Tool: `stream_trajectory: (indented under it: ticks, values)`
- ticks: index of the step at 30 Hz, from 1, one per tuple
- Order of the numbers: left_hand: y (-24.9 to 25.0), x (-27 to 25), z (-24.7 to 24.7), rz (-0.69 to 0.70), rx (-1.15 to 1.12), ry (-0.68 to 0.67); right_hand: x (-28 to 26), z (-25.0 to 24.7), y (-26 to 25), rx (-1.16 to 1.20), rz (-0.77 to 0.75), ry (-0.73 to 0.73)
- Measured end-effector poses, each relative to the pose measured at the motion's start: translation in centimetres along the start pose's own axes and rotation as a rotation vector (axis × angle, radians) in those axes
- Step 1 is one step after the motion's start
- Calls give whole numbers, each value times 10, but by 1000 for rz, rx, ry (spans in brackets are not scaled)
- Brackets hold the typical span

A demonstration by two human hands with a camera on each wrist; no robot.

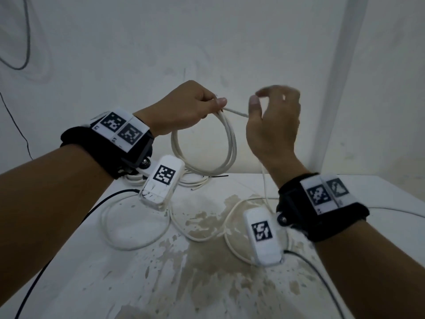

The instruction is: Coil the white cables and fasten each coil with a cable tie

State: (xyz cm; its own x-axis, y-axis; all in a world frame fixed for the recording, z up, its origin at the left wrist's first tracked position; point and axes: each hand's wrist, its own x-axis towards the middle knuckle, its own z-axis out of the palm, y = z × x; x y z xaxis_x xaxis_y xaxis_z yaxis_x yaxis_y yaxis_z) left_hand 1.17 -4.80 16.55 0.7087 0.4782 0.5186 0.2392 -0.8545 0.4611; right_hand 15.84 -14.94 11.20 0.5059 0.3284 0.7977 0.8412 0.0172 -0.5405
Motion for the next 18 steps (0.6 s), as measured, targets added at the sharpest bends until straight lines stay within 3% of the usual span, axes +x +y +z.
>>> stream_trajectory:
  ticks: [3, 6, 9, 13, 15, 18]
  values:
    - [2, 2, -2, 17, 42, 28, 18, -2, -1, 19, -76, -422]
    - [1, 5, -5, 1, 80, 126, 24, -12, -6, 194, -47, -478]
    - [-1, 6, -4, -12, 27, 162, 20, -22, -9, 505, 173, -597]
    - [-5, 3, -3, -27, -150, 109, 23, -24, -1, 529, 281, -698]
    - [-5, 1, -5, -18, -229, 82, 25, -19, 7, 582, 377, -810]
    - [-1, 1, -6, 29, -226, 75, 16, -9, 11, 908, 486, -1058]
